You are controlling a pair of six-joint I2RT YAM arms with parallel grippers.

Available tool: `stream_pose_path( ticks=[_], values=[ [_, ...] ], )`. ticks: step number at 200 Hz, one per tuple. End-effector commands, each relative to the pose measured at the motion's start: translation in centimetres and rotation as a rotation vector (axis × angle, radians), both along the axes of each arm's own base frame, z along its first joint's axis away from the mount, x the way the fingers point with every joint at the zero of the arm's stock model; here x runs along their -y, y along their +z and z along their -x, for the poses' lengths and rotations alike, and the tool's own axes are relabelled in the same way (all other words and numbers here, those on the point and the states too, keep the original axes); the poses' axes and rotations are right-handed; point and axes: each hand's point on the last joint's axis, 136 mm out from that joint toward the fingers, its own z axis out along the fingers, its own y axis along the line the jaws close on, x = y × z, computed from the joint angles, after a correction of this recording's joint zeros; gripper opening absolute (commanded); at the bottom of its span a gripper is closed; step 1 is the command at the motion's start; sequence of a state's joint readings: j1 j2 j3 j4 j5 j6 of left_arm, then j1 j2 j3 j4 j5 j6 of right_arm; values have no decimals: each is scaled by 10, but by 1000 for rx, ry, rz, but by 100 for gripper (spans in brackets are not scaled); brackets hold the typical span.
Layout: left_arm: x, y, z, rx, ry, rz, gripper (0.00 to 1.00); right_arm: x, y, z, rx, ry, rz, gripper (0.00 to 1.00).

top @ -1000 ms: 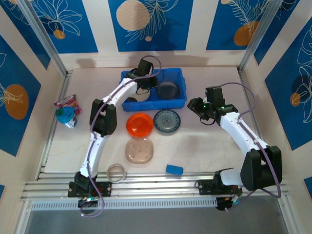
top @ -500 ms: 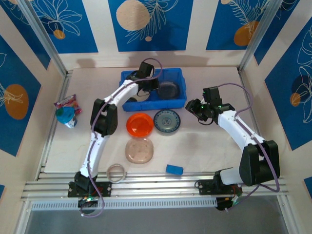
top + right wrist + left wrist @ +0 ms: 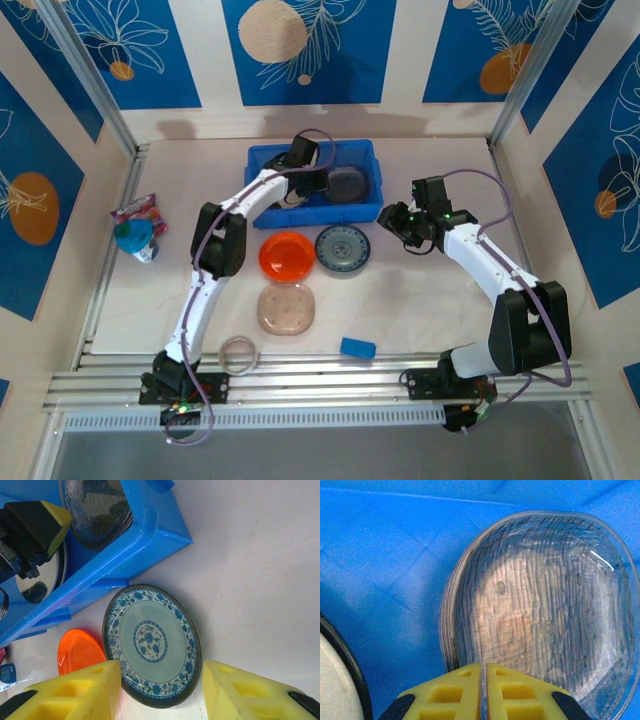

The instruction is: Place the plates into the plastic bin on the countertop

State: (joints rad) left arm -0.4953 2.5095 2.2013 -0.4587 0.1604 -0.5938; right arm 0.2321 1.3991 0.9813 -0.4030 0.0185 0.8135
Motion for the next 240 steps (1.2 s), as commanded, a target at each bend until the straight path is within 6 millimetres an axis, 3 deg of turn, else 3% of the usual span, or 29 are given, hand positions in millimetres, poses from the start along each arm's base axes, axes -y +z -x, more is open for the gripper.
stream_pose_path(
  ticks=[1,28,62,98,130,166,210,240],
  values=[
    [10,9,2,10,-18,31,13,-8,15,-7,37,31,-19,47],
    [10,40,-4,70,-20,41,15,-11,23,-8,63,44,-28,47],
    [11,85,-8,152,-36,60,28,-23,24,-4,61,101,-44,47],
    [2,117,11,206,-52,58,44,-52,27,20,44,239,-48,47],
    [-15,126,54,210,-55,114,46,-85,28,59,25,386,-37,43],
    [-33,127,116,203,-104,77,44,-111,10,97,-62,496,-70,31],
    [-57,110,183,126,-142,58,42,-133,-18,132,-170,599,-48,34],
    [-58,91,230,106,-184,53,42,-147,-36,152,-238,661,-47,43]
  ],
)
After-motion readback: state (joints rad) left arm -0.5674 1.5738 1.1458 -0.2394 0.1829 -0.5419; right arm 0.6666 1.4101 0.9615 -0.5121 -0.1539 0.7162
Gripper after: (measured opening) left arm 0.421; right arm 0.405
